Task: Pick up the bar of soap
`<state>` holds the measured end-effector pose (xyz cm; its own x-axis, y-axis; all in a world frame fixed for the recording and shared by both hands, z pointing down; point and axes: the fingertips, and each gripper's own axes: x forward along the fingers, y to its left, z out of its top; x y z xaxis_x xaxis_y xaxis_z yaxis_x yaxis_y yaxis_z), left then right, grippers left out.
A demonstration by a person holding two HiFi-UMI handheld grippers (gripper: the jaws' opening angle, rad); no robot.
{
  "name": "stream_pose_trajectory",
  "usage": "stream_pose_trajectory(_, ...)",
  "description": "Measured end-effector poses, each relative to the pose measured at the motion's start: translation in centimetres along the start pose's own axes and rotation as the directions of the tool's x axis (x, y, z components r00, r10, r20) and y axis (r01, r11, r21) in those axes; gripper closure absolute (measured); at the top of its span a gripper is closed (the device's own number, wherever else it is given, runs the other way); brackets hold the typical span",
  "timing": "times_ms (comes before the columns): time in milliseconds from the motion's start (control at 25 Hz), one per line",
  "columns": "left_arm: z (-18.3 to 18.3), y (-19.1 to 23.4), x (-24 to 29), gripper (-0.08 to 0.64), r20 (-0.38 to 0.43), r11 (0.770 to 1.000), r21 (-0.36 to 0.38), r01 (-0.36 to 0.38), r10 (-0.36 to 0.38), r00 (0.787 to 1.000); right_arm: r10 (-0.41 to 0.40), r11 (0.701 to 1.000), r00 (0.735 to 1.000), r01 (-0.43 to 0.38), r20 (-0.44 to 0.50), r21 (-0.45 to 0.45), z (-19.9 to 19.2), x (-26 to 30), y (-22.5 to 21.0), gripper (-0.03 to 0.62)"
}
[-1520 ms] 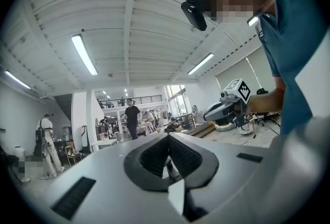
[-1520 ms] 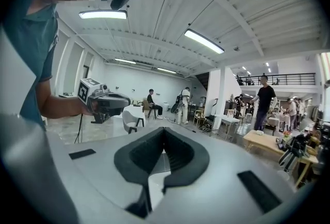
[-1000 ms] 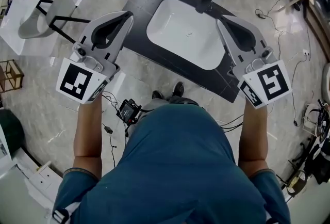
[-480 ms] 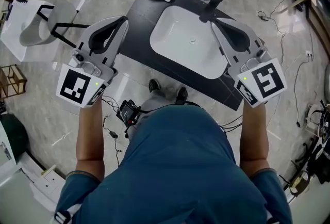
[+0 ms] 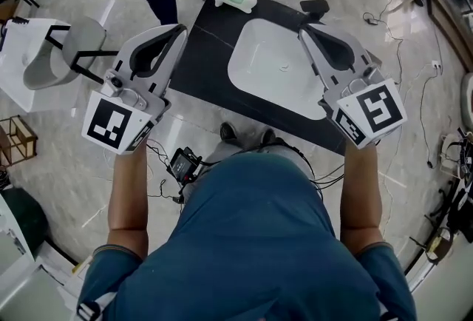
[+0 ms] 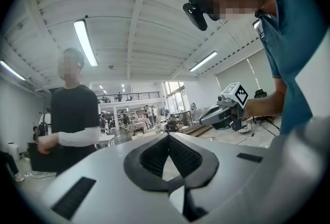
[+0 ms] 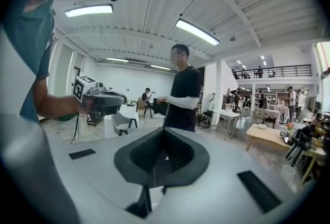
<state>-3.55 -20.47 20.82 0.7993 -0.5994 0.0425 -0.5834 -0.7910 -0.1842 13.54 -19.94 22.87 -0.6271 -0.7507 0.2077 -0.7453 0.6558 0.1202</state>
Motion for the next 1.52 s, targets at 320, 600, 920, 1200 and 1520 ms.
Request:
stream_pose_trajectory(320, -1.0, 1.1, 1.3, 0.558, -0.009, 1.000, -0.010, 0.029, -0.029, 1.000, -0.008, 1.000, 1.000, 0.008, -0.021, 0.016, -0.7, 1.8, -0.7, 0.577)
stream_pose_trajectory(600, -1.5, 2.0, 4.1, 0.558, -0.046, 1.000, -0.005, 0.003, -0.003, 0.999, 0.030, 0.999, 1.000, -0.029, -0.011, 0.035, -1.7, 3.2, -3.4, 0.577)
stream_pose_trajectory(920, -1.5, 1.2, 7.7, 0.558, -0.076, 0.999, 0.017, -0.034, 0.036, 0.996, 0.085, 0.995, 0.996, -0.086, 0.010, 0.043, -2.9, 3.6, -6.9, 0.577)
stream_pose_trajectory(1200, -3.1, 3.4, 7.5, 0.558, -0.084, 0.999, 0.002, -0.043, 0.043, 0.996, 0.110, 0.993, 0.993, -0.109, -0.031, 0.055, -4.4, 7.0, -7.0, 0.577)
stream_pose_trajectory(1520, -4.9, 7.9, 6.3, 0.558, -0.079, 0.999, -0.041, -0.010, 0.007, 0.997, 0.086, 0.993, 0.992, -0.078, -0.092, 0.087, -5.4, 12.3, -6.3, 0.577)
